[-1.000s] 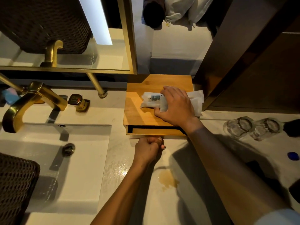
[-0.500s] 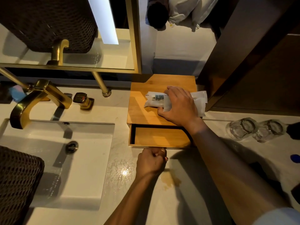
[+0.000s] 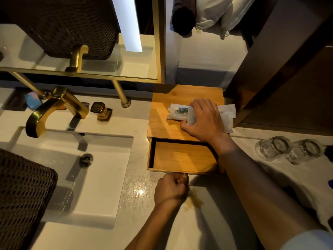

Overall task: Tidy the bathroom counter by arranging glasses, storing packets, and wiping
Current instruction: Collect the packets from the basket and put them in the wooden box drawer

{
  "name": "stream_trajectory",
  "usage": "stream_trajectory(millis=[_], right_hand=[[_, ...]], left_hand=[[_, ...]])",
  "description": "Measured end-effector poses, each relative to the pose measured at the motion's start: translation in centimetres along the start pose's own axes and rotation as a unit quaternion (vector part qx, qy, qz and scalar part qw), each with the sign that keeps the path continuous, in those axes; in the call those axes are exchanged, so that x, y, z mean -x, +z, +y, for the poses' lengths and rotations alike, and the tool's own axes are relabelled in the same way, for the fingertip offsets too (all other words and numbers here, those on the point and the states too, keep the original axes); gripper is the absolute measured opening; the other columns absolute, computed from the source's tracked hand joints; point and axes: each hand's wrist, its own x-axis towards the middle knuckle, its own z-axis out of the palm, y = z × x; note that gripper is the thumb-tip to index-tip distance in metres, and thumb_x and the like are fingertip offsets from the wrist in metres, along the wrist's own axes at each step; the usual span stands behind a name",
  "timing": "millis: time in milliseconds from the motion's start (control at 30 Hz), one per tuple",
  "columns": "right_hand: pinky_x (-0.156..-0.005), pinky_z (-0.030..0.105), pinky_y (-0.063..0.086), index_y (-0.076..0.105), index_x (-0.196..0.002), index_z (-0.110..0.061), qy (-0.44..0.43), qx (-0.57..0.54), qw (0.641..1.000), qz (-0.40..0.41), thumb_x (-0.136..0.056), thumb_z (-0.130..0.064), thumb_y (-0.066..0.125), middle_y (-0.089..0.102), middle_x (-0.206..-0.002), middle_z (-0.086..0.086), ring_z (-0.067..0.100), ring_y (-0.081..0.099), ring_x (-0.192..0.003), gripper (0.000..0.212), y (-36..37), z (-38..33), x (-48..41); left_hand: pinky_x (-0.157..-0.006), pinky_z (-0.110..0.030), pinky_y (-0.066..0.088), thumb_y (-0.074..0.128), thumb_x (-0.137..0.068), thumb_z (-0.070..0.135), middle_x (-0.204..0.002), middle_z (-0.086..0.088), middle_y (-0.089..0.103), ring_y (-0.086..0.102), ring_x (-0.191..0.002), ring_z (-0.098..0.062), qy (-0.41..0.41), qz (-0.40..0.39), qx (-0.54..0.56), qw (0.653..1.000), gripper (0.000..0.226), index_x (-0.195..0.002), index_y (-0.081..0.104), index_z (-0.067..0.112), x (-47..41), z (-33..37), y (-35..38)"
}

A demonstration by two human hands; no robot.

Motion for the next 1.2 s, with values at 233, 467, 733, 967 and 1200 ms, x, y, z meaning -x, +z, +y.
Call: stream_trajectory(millis=[233, 467, 733, 967, 1200], right_hand=[[-0.090, 0.036, 0.046, 0.062, -0.108, -0.017, 0.001, 0.014, 1.000, 0.004, -0.073, -0.066, 0.060, 0.061, -0.109, 0.003, 0.019, 0.054, -0.101, 0.060, 0.1, 0.0, 0.2], [-0.078, 0.032, 0.047, 0.061, -0.101, -0.016, 0.005, -0.009, 1.000, -0.013, -0.068, -0.059, 0.073, 0.066, -0.099, 0.004, 0.019, 0.060, -0.090, 0.056, -0.5, -0.9, 0.7], [-0.064, 0.033, 0.052, 0.059, -0.099, -0.022, -0.023, -0.057, 0.996, -0.062, -0.071, -0.046, 0.076, 0.065, -0.092, -0.001, 0.018, 0.061, -0.081, 0.041, -1.0, -4.9, 5.1], [-0.076, 0.028, 0.059, 0.060, -0.114, -0.024, 0.000, -0.100, 0.977, -0.187, -0.077, -0.038, 0.077, 0.067, -0.110, -0.002, 0.016, 0.065, -0.101, 0.043, 0.5, -8.6, 9.0], [-0.089, 0.038, 0.055, 0.054, -0.127, -0.030, 0.035, -0.032, 0.959, -0.281, -0.072, -0.050, 0.077, 0.062, -0.126, -0.002, 0.022, 0.060, -0.116, 0.062, 0.1, -5.5, 8.1]], left_hand=[[-0.079, -0.026, 0.048, 0.053, -0.092, 0.039, -0.117, 0.010, 0.059, 0.052, -0.101, -0.008, 0.292, 0.173, -0.178, 0.924, 0.025, -0.116, 0.060, 0.037, 3.2, -2.4, -3.2], [-0.111, -0.048, 0.025, 0.057, -0.073, 0.042, -0.157, -0.007, 0.040, 0.039, -0.144, -0.031, 0.239, 0.064, -0.407, 0.879, 0.084, -0.152, 0.035, 0.027, 2.8, -6.1, -5.2], [-0.119, -0.045, -0.014, 0.037, -0.093, 0.032, -0.162, 0.005, -0.026, -0.024, -0.151, -0.023, 0.239, 0.037, -0.384, 0.891, 0.080, -0.155, -0.015, 0.035, 3.5, -5.1, -5.7], [-0.119, -0.052, -0.013, 0.045, -0.095, 0.030, -0.165, -0.002, -0.020, -0.022, -0.152, -0.026, 0.236, 0.005, -0.416, 0.878, 0.085, -0.155, -0.015, 0.031, 3.5, -5.0, -6.3], [-0.122, -0.055, -0.010, 0.024, -0.090, 0.042, -0.164, 0.000, -0.023, -0.018, -0.153, -0.028, 0.245, -0.003, -0.415, 0.876, 0.076, -0.155, -0.013, 0.033, 3.6, -4.9, -6.8]])
